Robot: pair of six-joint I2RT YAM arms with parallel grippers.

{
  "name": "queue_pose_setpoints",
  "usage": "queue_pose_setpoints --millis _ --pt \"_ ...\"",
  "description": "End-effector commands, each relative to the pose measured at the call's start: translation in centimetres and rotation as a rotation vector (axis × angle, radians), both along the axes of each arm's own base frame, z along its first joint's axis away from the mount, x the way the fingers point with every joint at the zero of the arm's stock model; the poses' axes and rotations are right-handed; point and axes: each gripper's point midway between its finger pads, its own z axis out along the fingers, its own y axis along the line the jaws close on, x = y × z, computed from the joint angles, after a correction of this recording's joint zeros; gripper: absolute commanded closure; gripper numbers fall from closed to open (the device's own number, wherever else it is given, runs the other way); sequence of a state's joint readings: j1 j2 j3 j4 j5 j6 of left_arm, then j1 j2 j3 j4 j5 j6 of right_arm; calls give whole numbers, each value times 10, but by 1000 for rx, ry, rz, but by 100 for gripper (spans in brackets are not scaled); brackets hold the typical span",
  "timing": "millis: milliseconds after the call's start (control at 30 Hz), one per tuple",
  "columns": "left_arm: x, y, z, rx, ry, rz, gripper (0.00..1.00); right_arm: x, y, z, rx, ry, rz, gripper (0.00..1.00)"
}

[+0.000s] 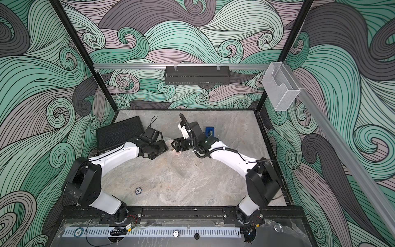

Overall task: Wrap mugs in bubble wrap
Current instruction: Wrap the mug in bubble wrap.

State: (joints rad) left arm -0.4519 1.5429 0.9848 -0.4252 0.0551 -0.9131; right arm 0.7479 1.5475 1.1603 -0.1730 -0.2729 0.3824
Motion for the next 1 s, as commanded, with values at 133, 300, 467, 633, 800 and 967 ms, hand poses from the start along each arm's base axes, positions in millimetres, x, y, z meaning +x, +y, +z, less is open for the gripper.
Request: queue_pose_setpoints --millis 133,300,467,633,800,967 --pt "4 -2 10 -32 -23 8 26 -61 28 -30 23 93 136 27" --pt "4 -3 8 -29 -17 5 26 -69 37 -50 -33 111 125 32" --pt "5 -2 9 -24 -20 4 26 -63 37 -61 -104 112 91 45" --pt "5 -1 10 -23 -22 2 26 -58 38 -76 -149 142 66 59" --pt "3 3 4 -6 -7 5 27 -50 28 -77 -196 133 2 88" --pt "-2 15 -6 37 29 24 29 -48 8 -72 -189 132 -56 92"
